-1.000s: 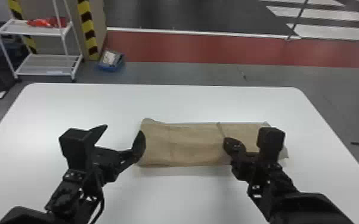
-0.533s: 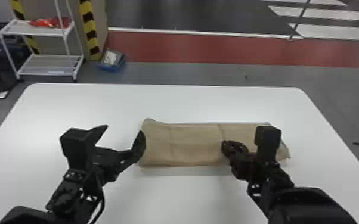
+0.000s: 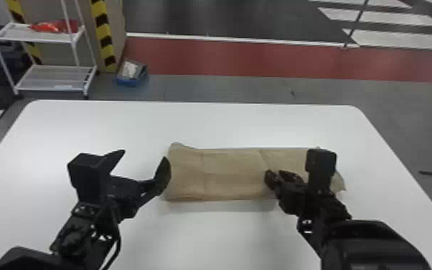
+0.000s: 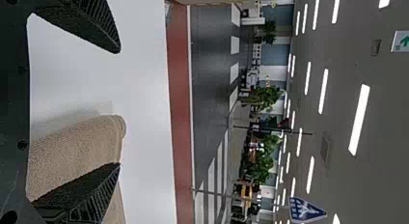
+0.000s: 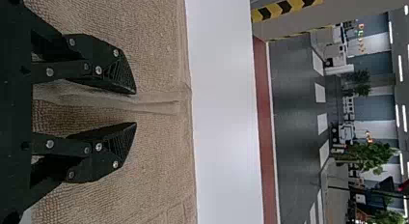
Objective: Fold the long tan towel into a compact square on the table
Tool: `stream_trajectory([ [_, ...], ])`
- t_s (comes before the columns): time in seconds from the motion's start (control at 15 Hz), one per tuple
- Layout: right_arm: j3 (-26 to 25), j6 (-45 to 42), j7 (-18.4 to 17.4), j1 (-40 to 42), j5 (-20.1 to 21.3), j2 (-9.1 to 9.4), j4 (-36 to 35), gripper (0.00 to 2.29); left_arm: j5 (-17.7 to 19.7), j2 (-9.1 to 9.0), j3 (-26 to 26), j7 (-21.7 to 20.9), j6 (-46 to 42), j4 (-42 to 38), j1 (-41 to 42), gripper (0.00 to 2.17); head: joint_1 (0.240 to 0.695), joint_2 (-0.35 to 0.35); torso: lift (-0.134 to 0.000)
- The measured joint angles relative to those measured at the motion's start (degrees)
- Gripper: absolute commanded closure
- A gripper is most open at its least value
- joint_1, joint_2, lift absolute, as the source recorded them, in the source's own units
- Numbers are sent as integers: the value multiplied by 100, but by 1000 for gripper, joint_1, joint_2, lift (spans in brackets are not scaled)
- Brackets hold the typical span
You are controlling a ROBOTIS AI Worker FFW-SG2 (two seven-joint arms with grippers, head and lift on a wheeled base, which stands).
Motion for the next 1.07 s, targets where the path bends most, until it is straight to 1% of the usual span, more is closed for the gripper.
stream_trajectory([
  [0.27,20,231,0,-133,27,0,-5,765,1,2,0,-3,17,6,0,33,695,-119,-123],
  [0.33,37,323,0,-169,42,0,-7,505,2,2,2,-3,17,6,0,33,695,-118,-123],
  [0.4,47,403,0,-194,60,0,-8,461,2,2,5,-3,17,6,0,33,695,-117,-123],
  [0.67,60,512,0,-211,78,0,-24,478,2,0,34,-3,7,0,-5,33,695,-112,-123],
  [0.73,60,525,0,-209,80,0,-25,647,2,-1,35,-3,2,-1,-7,33,695,-112,-123],
  [0.87,60,539,8,-212,82,0,-26,741,2,0,40,-6,0,-2,-9,33,695,-112,-123],
  [0.93,60,547,11,-219,82,0,-26,907,4,1,44,-10,0,-2,-9,33,695,-111,-123],
  [1.07,69,552,24,-238,72,0,-26,944,10,7,59,-11,0,-2,-9,33,695,-108,-123],
])
